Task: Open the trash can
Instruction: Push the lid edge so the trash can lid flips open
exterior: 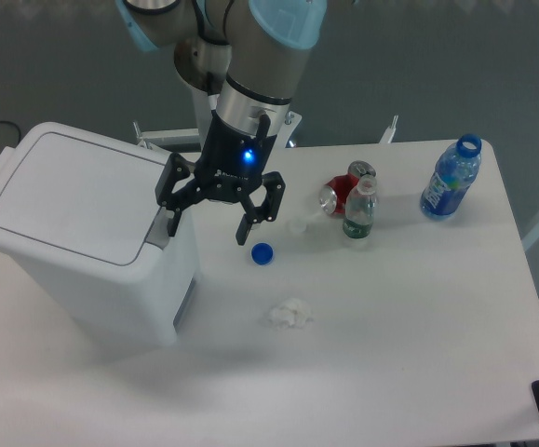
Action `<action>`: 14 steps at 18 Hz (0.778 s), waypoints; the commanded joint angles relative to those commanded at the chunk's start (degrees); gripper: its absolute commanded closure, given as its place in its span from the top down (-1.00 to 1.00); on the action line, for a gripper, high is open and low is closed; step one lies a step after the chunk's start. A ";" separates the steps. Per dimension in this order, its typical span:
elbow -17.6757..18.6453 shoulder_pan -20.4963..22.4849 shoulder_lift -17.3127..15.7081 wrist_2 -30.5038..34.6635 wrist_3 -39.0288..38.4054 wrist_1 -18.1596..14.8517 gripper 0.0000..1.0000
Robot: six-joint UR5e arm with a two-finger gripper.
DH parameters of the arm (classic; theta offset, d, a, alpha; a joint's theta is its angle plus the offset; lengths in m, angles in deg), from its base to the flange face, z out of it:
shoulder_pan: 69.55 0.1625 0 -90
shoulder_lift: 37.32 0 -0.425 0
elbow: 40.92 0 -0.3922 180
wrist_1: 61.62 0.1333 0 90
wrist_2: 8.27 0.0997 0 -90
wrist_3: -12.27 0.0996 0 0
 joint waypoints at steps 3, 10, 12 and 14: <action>0.09 0.00 0.09 0.09 0.09 0.00 1.00; -0.61 0.52 0.09 -0.09 0.00 0.09 1.00; -1.32 0.79 0.00 -0.09 0.09 0.17 1.00; -2.02 1.49 -0.26 -0.26 0.18 0.44 1.00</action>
